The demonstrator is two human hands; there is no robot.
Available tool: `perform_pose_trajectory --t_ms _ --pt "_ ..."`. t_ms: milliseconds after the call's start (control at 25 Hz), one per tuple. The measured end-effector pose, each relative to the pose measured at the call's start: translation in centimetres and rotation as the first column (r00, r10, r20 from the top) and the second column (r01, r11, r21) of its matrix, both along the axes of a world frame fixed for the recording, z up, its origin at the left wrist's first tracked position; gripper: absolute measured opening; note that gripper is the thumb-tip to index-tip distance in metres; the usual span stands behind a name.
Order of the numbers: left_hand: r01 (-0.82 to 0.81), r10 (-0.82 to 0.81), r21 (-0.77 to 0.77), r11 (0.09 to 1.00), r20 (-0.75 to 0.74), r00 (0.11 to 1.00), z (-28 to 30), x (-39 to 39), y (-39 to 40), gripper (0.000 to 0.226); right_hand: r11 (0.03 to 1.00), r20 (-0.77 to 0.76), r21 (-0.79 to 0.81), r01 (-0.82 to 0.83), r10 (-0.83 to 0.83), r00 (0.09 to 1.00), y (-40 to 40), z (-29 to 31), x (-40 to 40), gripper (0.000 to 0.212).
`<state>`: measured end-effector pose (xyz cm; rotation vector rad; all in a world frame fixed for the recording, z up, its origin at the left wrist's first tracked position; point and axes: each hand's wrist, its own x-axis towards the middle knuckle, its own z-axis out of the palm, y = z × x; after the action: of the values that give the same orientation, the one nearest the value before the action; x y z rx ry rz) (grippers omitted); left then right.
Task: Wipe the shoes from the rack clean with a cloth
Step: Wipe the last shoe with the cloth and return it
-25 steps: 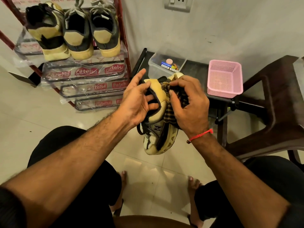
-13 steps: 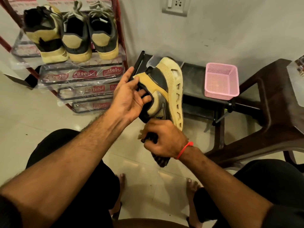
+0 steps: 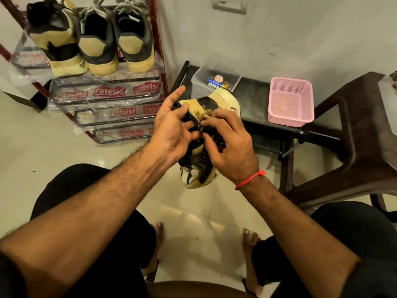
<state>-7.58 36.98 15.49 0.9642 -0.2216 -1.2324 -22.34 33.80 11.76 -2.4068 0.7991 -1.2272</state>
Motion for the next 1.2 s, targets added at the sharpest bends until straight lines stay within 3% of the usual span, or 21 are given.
perform_pose_trajectory --t_ms 160,320,360,440,560,720,840,920,1000,1040,1120,1200 --pt "-0.056 0.057 0.037 0.998 -0.027 0.998 -0.5 0.5 -0.5 0.040 0.995 0.067 0.096 0.009 -0.015 0.998 0.6 -1.6 -0.7 0.017" --pt "-0.140 0.141 0.015 0.990 -0.075 0.987 0.0 2.0 -0.9 0.040 0.959 -0.270 0.282 -0.019 0.098 0.958 1.5 -4.5 -1.0 0.016" --pt "-0.150 0.151 0.009 0.989 -0.074 0.986 0.2 2.4 -0.9 0.039 0.955 -0.294 0.297 -0.010 0.101 0.950 1.4 -4.5 -1.1 0.016" --pt "-0.159 0.159 0.001 0.987 -0.086 0.984 0.3 2.9 -0.8 0.039 0.961 -0.191 0.276 0.028 0.026 0.981 0.6 -3.1 -1.2 0.016" --pt "-0.119 0.121 0.018 0.993 -0.106 0.987 0.1 2.4 -0.7 0.038 0.980 0.093 0.160 0.114 -0.130 0.987 -1.1 0.7 -1.1 0.021" --pt "-0.096 0.102 0.047 0.994 -0.139 0.985 -0.1 0.8 -0.7 0.035 0.984 0.148 0.103 0.143 -0.158 0.976 -1.3 1.5 -0.3 0.021" --pt "-0.198 0.210 0.075 0.977 -0.224 0.952 -0.1 1.9 -1.0 0.041 0.991 0.064 0.110 0.078 -0.086 0.994 0.2 -1.0 -0.7 0.018" --pt "-0.237 0.247 0.071 0.969 -0.222 0.943 0.1 2.7 -1.0 0.040 0.984 -0.125 0.176 0.010 0.012 0.992 0.5 -3.4 -1.4 0.017" --pt "-0.272 0.274 0.036 0.962 -0.210 0.939 0.4 3.5 -1.0 0.039 0.963 -0.362 0.268 -0.002 0.103 0.927 0.3 -5.0 -1.8 0.018" --pt "-0.297 0.295 0.025 0.955 -0.219 0.930 0.6 4.0 -0.9 0.039 0.956 -0.405 0.292 0.003 0.121 0.906 0.2 -5.3 -1.9 0.019" --pt "-0.334 0.330 0.027 0.942 -0.253 0.909 0.9 4.6 -0.8 0.041 0.954 -0.306 0.300 0.016 0.080 0.949 -0.4 -4.1 -1.5 0.020" --pt "-0.325 0.324 0.039 0.945 -0.266 0.908 0.7 4.3 -0.6 0.040 0.962 -0.080 0.273 0.006 0.017 0.997 -1.0 -1.3 -0.7 0.022"
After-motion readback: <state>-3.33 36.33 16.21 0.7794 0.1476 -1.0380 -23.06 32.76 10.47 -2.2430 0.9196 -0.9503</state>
